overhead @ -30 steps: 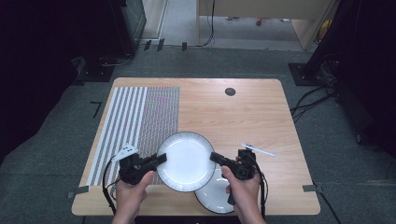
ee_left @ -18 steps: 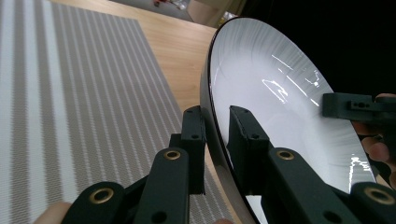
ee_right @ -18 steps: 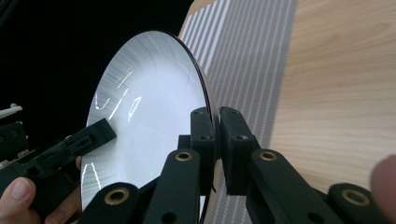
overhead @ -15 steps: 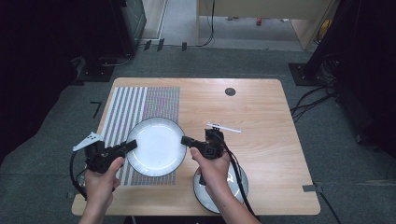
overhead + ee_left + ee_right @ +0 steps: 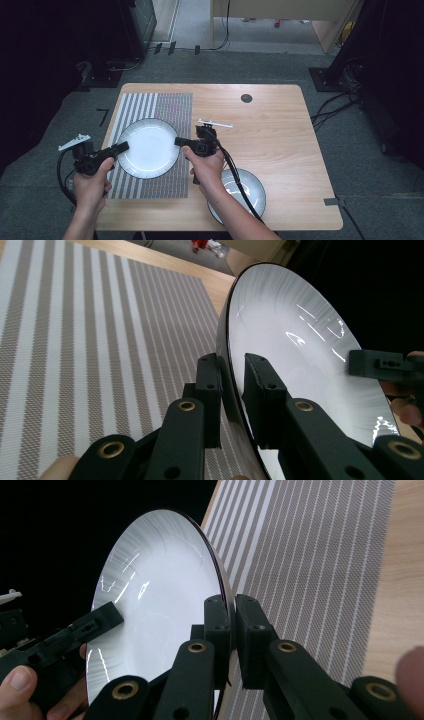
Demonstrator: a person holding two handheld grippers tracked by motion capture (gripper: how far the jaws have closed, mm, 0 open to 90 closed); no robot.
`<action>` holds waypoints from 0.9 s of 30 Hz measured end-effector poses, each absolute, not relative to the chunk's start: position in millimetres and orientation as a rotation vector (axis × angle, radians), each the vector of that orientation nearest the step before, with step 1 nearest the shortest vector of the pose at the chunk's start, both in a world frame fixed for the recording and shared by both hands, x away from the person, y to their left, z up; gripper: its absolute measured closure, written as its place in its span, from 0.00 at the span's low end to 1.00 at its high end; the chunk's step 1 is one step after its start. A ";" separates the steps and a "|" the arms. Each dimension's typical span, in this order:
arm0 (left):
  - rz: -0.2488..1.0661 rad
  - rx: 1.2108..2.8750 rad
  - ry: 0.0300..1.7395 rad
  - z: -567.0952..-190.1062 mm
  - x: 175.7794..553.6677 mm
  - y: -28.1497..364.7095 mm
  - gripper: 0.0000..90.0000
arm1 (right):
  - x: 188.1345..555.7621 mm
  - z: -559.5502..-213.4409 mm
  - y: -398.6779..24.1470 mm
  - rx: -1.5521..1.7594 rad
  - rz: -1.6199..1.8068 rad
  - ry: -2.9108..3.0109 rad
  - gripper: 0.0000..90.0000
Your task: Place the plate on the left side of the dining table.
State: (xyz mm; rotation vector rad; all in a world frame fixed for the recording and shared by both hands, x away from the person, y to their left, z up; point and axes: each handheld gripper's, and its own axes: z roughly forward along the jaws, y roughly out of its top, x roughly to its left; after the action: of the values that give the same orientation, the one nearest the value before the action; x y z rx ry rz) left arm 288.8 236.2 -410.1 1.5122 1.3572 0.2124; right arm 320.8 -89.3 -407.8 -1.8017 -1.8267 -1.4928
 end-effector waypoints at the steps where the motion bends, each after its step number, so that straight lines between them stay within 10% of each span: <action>1: 0.213 1.515 1.360 -410.2 292.4 238.7 0.87 | 324.0 -408.5 -86.6 -1.803 -1.489 -1.824 0.95; 27: 0.190 1.569 1.555 -460.9 381.4 256.3 0.89 | 392.2 -481.0 -39.3 -2.017 -1.355 -1.775 0.96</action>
State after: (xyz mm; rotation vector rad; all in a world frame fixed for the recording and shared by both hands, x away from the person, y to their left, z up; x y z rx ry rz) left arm 381.4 256.3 -460.9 1.5689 1.5550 0.1898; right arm 392.2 -39.3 -481.0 -2.0173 -1.7751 -1.3554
